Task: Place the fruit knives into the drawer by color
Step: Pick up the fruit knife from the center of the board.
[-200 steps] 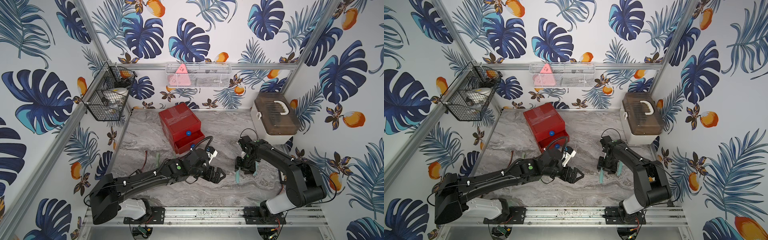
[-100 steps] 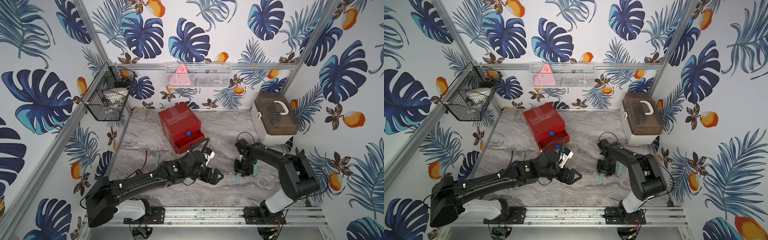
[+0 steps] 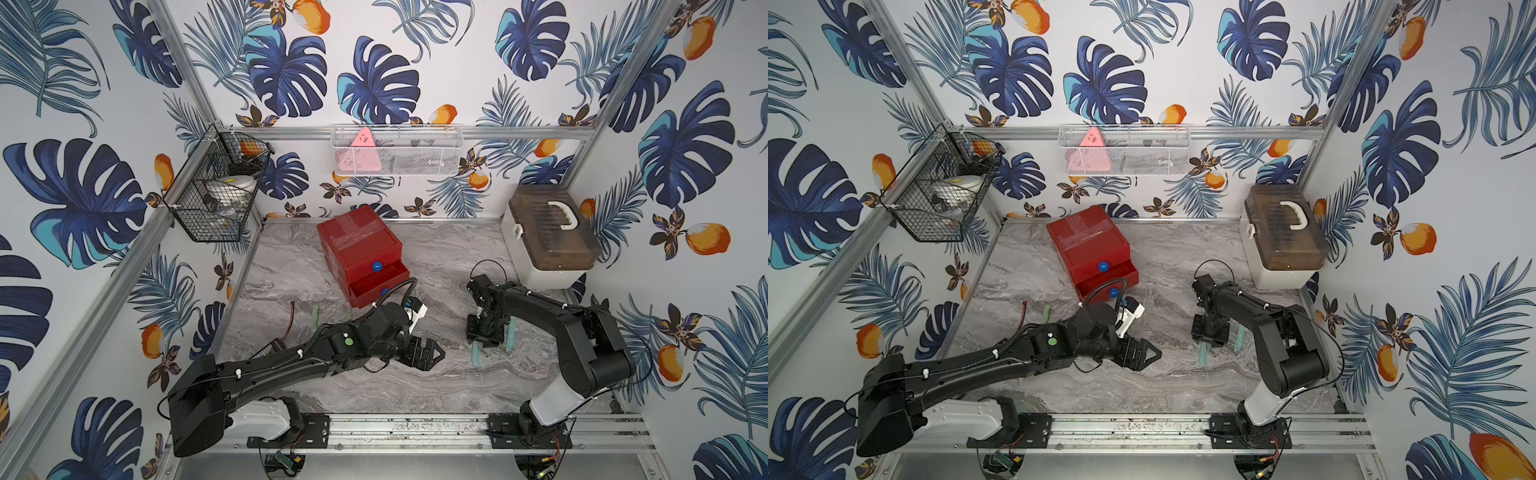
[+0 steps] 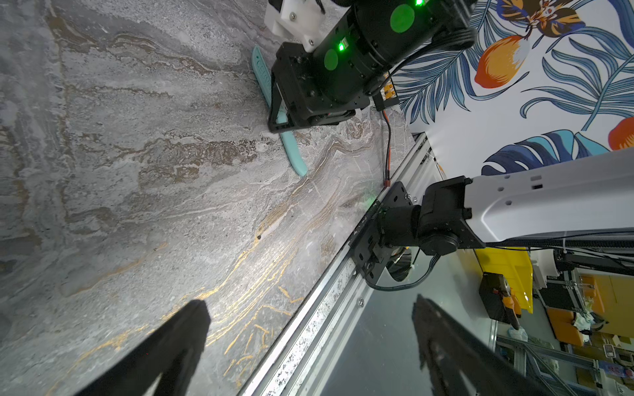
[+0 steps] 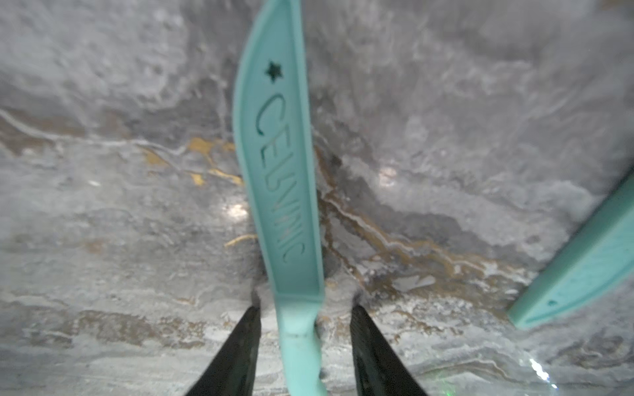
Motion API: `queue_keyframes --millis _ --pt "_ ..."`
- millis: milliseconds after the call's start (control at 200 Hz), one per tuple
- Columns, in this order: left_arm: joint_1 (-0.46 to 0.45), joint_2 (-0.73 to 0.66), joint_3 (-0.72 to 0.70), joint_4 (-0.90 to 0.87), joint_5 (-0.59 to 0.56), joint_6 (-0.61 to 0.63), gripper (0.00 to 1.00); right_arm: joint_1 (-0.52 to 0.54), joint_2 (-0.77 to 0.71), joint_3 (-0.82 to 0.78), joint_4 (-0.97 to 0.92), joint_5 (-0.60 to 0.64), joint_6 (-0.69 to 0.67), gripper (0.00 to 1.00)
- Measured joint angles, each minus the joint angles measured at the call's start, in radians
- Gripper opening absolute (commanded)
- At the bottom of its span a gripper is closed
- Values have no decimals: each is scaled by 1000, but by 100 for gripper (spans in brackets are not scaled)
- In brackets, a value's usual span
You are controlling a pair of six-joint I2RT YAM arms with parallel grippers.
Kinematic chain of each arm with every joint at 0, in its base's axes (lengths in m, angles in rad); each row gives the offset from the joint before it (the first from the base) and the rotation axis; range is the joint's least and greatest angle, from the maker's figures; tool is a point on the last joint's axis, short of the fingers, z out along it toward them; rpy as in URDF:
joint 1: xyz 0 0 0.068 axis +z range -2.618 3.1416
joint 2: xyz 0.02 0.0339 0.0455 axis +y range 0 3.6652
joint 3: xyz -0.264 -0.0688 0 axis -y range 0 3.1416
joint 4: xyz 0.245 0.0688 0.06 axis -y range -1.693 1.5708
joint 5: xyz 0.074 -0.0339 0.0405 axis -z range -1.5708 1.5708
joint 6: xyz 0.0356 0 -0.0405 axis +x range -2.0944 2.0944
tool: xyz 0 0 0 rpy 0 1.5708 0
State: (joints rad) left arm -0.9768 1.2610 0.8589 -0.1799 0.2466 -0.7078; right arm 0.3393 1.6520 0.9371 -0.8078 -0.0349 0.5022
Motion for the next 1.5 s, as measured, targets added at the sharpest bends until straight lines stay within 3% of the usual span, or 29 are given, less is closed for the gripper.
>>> queue_keyframes --millis 450,861,1206,1501 --pt "0 -19 -35 0 3 -1 99 40 23 -11 29 49 9 40" --pt "0 -48 -66 -6 4 -3 99 116 10 -54 87 137 93 30" --pt "0 -58 -74 -14 4 -3 99 118 27 -30 65 128 109 3" --pt "0 -59 -57 -43 3 2 99 122 58 21 13 127 114 0"
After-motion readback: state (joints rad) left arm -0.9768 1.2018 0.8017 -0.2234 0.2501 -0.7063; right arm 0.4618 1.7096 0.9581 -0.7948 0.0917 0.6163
